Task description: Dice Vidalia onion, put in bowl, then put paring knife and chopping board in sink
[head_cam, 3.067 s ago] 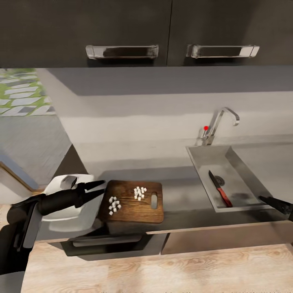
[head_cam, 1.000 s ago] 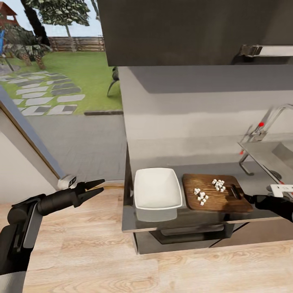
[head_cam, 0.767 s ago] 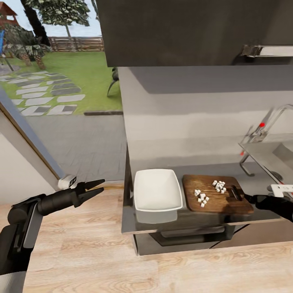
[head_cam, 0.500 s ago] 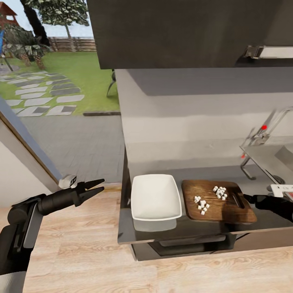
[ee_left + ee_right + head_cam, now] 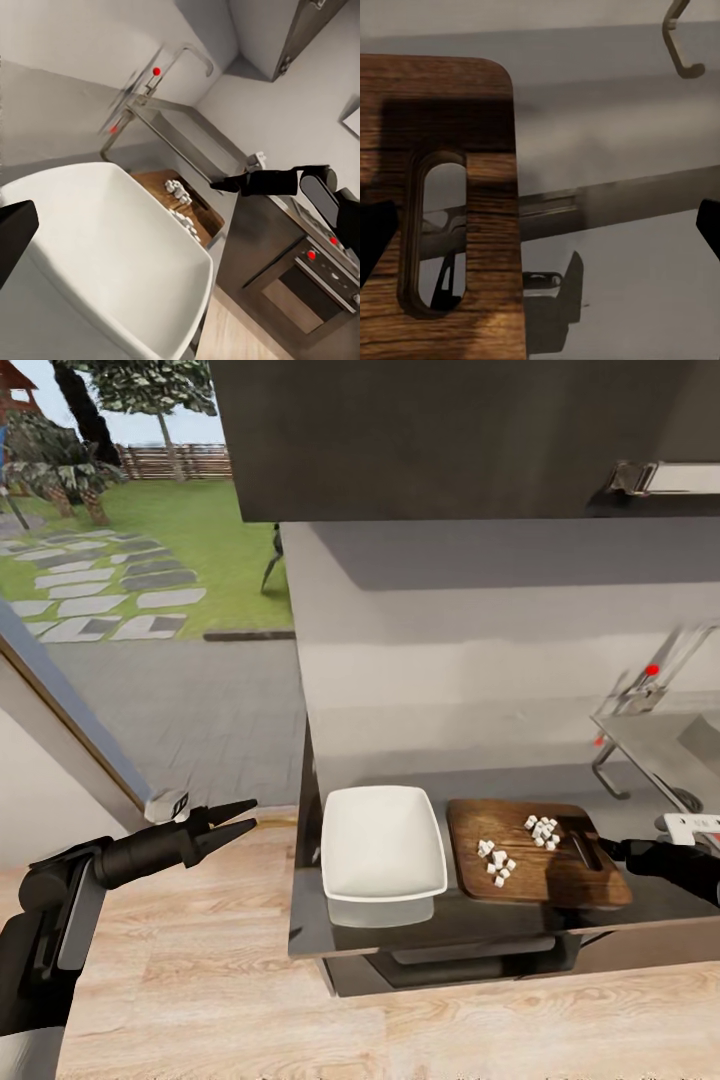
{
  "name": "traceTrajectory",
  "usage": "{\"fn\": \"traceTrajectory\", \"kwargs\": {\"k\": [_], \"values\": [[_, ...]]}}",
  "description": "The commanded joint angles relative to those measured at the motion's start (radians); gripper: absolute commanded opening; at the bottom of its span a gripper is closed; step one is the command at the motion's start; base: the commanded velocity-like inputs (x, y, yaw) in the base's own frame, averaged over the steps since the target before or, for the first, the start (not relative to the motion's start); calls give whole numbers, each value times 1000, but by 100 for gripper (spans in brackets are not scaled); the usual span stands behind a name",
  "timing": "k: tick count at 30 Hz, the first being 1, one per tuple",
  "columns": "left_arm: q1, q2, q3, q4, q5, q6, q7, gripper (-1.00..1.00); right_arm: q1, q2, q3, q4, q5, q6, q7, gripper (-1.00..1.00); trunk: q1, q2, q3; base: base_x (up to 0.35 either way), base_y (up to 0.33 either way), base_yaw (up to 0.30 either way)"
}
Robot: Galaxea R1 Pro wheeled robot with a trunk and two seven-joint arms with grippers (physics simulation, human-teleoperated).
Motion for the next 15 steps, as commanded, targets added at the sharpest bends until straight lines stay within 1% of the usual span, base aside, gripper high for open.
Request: {"fn": "traceTrajectory", "kwargs": {"k": [1, 15], "values": [[-1, 0, 0, 0, 2, 10, -2, 100, -1, 0, -1, -1, 4, 5, 6, 100, 0, -2, -3, 0, 0, 0], [-1, 1, 1, 0, 2, 12, -2, 100, -1, 0, -1, -1, 4, 6, 6, 100, 0, -2, -26, 0, -13, 0]]}}
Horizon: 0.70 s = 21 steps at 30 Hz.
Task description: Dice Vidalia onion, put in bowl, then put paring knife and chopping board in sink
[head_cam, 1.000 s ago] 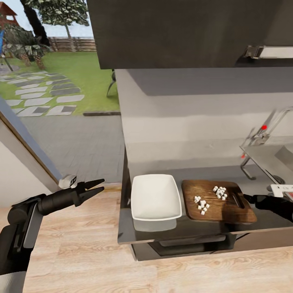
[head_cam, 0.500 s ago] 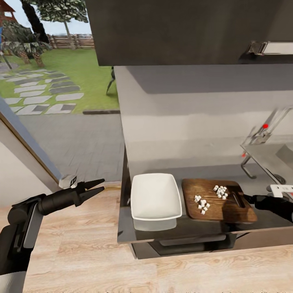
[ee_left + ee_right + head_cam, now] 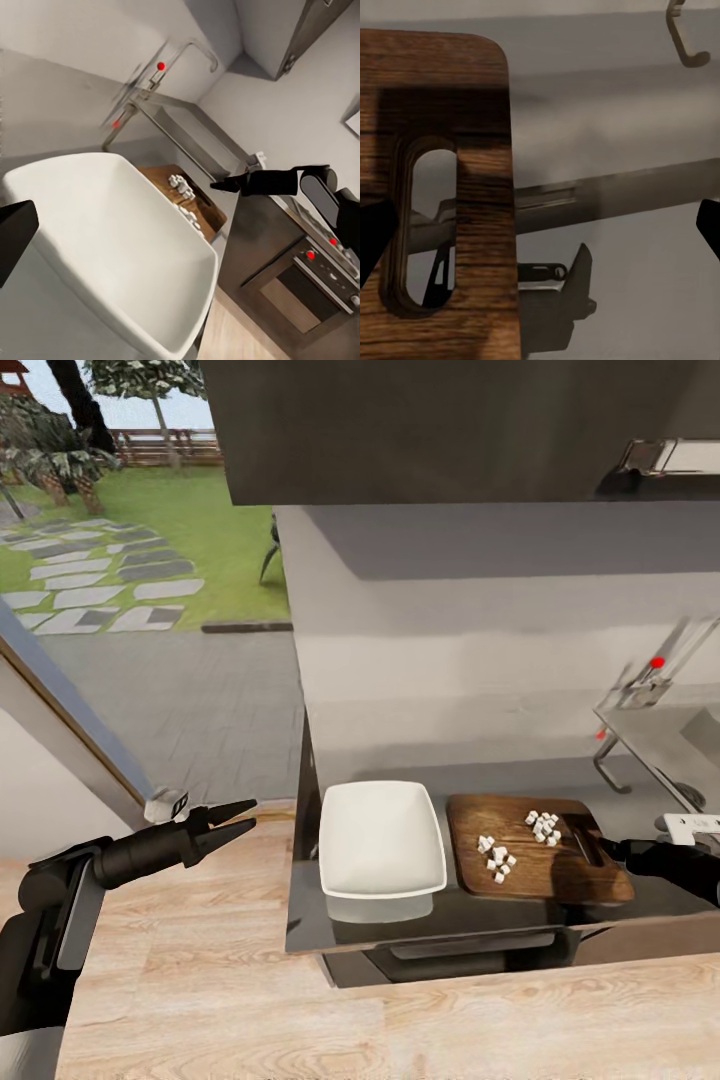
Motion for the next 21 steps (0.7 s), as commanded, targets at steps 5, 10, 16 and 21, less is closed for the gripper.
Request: {"fn": "traceTrajectory", "kwargs": {"k": [5, 10, 16, 21], "values": [[-1, -1, 0, 0, 2, 10, -2, 100, -1, 0, -1, -1, 4, 5, 6, 100, 0, -2, -10, 0, 0, 0], [-1, -1, 0, 0, 2, 10, -2, 100, -1, 0, -1, -1, 4, 4, 6, 100, 0, -2, -18, 0, 0, 0], [-1, -1, 0, 0, 2, 10, -2, 100, -1, 0, -1, -1, 4, 5, 6, 100, 0, -2, -28, 0, 0, 0], [-1, -1, 1, 0, 2, 10, -1, 100, -1, 0, 0, -1, 4, 4, 6, 100, 0, -2, -36, 82, 0, 0]]}}
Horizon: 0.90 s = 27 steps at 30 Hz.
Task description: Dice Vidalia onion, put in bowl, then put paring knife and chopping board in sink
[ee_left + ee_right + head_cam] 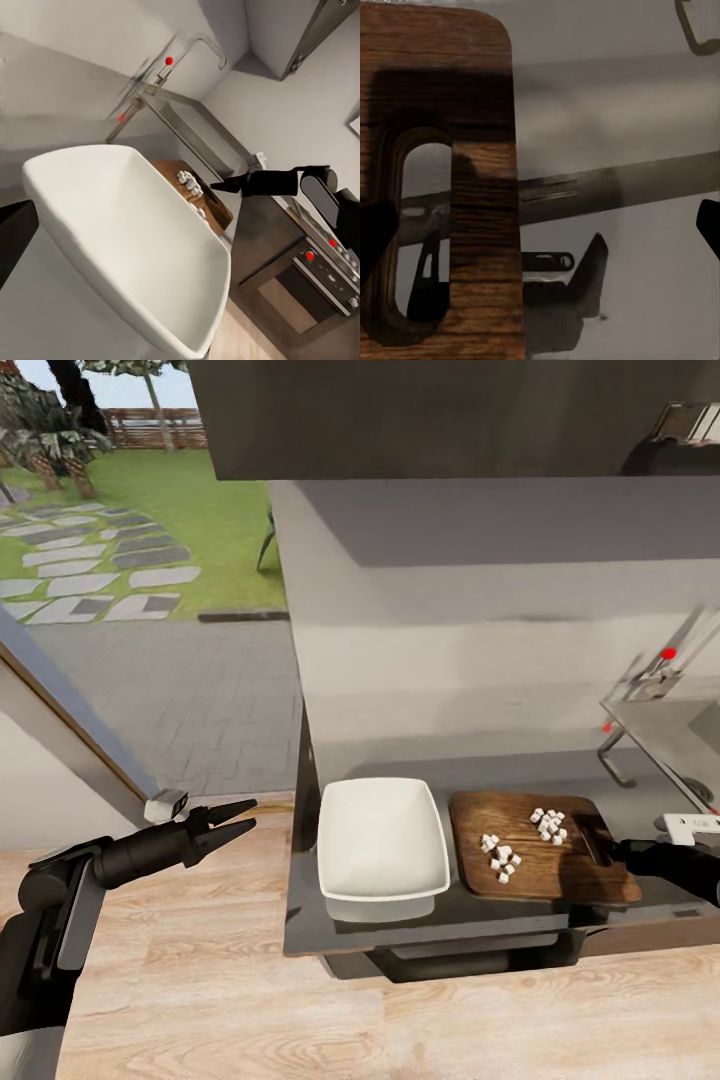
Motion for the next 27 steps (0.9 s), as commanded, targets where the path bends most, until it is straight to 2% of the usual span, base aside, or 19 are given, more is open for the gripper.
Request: {"fn": "traceTrajectory", "kwargs": {"k": [1, 27], "values": [[-1, 0, 0, 0, 2, 10, -2, 100, -1, 0, -1, -1, 4, 5, 6, 100, 1, -2, -3, 65, 0, 0], [-1, 0, 0, 0, 4, 10, -3, 100, -1, 0, 0, 2, 5, 10, 3, 100, 1, -2, -45, 4, 0, 0]]}}
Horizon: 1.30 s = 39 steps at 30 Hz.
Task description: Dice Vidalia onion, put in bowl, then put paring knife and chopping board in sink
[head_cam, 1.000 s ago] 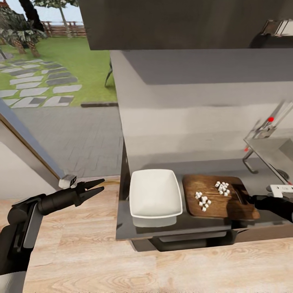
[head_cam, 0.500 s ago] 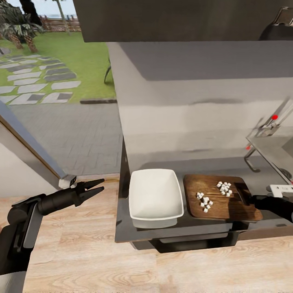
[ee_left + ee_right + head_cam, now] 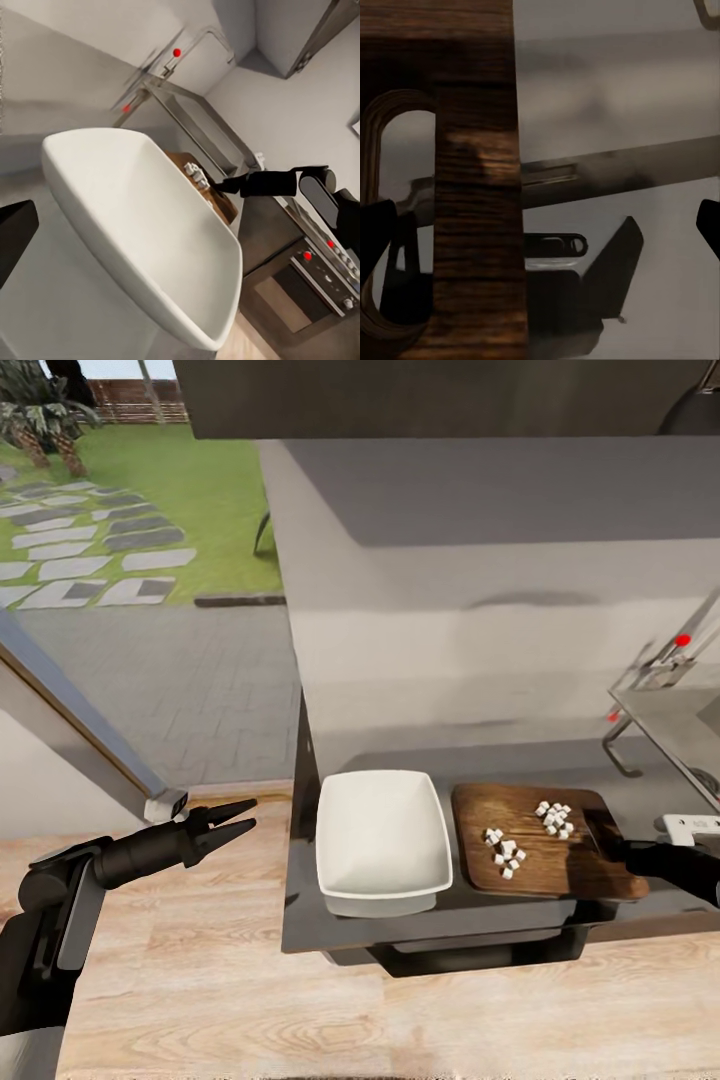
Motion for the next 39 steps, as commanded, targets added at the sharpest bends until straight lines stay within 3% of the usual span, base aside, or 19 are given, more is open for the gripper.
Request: {"fn": "traceTrajectory", "kwargs": {"k": [1, 12, 16, 17, 39], "values": [[-1, 0, 0, 0, 2, 10, -2, 100, -1, 0, -1, -1, 4, 5, 6, 100, 0, -2, -3, 0, 0, 0], [-1, 0, 0, 0, 2, 10, -2, 100, -1, 0, 3, 0, 5, 4, 6, 100, 0, -2, -14, 0, 0, 0], [-1, 0, 0, 0, 2, 10, -2, 100, -1, 13, 4, -1, 5, -2, 6, 100, 0, -2, -14, 0, 0, 0], [-1, 0, 0, 0, 2, 10, -2, 100, -1, 17, 5, -1, 5, -3, 5, -100, 0, -2, -14, 0, 0, 0], [-1, 0, 1, 0, 2, 10, -4, 100, -1, 24, 5, -1, 6, 5, 4, -100, 0, -2, -10, 0, 0, -12]]}}
